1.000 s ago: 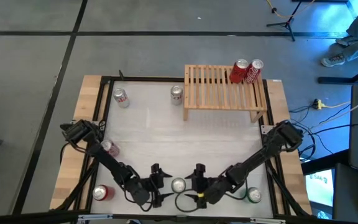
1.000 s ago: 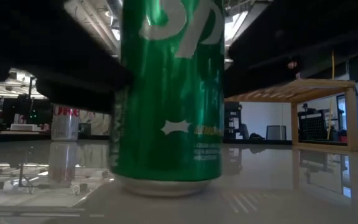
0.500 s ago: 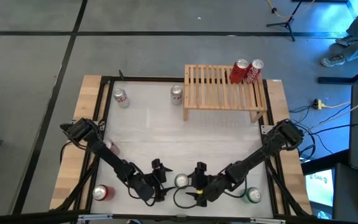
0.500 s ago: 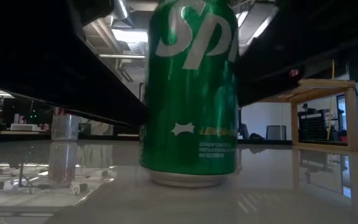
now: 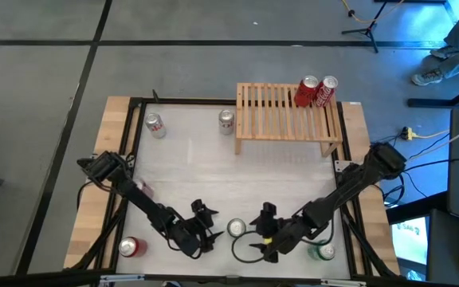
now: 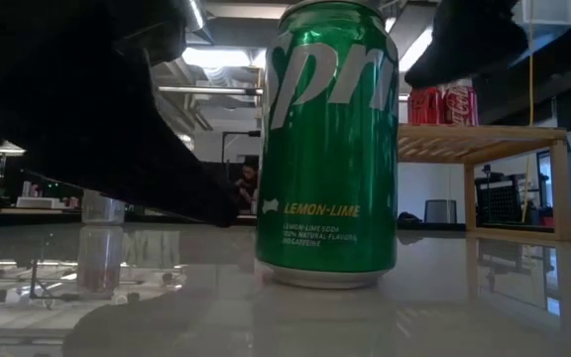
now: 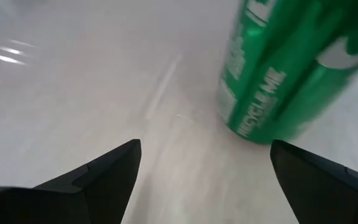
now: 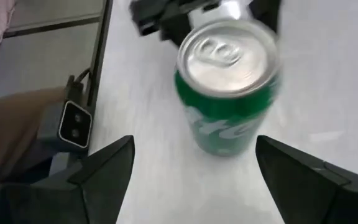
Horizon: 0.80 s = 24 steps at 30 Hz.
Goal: Place canned beverage on shelf
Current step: Put the left green soda can on the shelf
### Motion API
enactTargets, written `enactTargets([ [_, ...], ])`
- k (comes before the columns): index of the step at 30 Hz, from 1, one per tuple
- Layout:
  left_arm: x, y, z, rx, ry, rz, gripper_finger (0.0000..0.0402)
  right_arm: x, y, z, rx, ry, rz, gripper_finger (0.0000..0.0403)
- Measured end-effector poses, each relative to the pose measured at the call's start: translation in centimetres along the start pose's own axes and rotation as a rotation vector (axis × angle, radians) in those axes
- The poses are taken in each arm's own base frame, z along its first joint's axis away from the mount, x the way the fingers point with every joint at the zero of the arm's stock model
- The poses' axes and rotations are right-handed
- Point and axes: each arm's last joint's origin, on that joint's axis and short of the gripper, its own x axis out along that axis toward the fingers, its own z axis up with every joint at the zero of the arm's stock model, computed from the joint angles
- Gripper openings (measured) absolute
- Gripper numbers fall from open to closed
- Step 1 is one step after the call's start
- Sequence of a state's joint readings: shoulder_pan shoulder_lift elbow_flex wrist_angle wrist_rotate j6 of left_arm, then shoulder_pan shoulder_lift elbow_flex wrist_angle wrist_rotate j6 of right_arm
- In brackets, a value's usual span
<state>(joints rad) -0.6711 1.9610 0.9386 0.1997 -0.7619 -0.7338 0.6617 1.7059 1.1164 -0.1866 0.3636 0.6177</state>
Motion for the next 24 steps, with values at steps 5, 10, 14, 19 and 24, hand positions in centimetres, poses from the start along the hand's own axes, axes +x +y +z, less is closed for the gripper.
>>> enactTargets([
  [5, -0.7, -0.7, -0.5, 0.016, 0.01, -0.038, 0.0347, -0.7, -0.2, 1.0, -0.046, -0.122, -0.088, 0.033],
  [10, -1.0, -0.9, -0.7, 0.022, 0.004, -0.041, 0.0347, -0.5, 0.0, 2.2, -0.097, -0.274, -0.145, 0.033],
  [14, -1.0, -0.9, -0.7, 0.022, 0.004, -0.042, 0.0347, -0.3, -0.1, 3.0, -0.125, -0.331, -0.152, 0.033],
  [19, -1.0, -0.9, -0.7, 0.029, 0.004, -0.041, 0.0347, 0.0, -1.0, 4.3, -0.062, -0.366, -0.098, 0.0332],
  [24, -1.0, -0.9, -0.7, 0.03, 0.013, -0.051, 0.0347, 0.9, -1.8, 4.4, -0.041, -0.303, -0.02, 0.0378],
])
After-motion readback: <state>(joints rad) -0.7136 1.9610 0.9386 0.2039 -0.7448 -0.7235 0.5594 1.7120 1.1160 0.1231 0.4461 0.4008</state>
